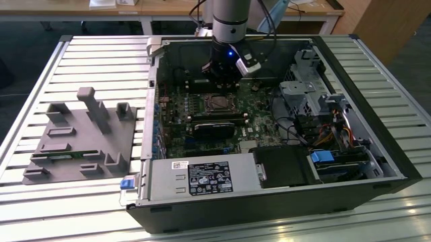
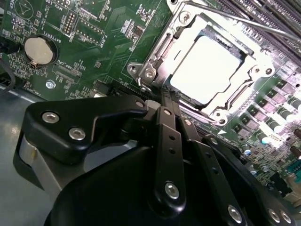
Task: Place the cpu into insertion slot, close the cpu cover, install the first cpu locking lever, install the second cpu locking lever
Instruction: 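Install the first cpu locking lever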
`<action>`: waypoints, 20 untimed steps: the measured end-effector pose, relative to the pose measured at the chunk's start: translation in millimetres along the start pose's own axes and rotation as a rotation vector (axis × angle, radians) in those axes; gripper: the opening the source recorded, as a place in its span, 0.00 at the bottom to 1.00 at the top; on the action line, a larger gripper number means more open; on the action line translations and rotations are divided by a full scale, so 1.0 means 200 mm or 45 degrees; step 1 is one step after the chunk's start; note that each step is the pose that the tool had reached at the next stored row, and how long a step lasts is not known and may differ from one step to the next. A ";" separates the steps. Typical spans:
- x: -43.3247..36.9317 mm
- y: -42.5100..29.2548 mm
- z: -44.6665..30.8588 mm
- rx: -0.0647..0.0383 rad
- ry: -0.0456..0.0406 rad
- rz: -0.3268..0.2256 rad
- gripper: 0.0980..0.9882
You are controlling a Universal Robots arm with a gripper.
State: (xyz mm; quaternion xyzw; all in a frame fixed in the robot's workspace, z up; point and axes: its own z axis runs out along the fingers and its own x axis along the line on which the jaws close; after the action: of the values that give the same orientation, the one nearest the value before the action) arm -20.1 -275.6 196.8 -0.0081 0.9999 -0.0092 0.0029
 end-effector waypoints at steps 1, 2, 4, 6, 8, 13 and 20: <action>0.000 0.001 0.000 -0.006 0.000 0.000 0.01; 0.000 0.001 0.000 -0.013 0.000 0.000 0.01; 0.000 0.001 0.000 -0.027 -0.001 0.000 0.01; 0.000 0.002 -0.001 -0.038 -0.001 0.000 0.01; -0.001 0.002 -0.012 -0.041 -0.002 0.000 0.01; 0.000 0.000 -0.052 -0.041 -0.001 0.000 0.01; 0.000 -0.007 -0.053 -0.042 -0.001 0.000 0.01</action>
State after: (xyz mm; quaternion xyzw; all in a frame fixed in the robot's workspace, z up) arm -20.1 -276.7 207.4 -0.0081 0.9999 0.0072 0.0030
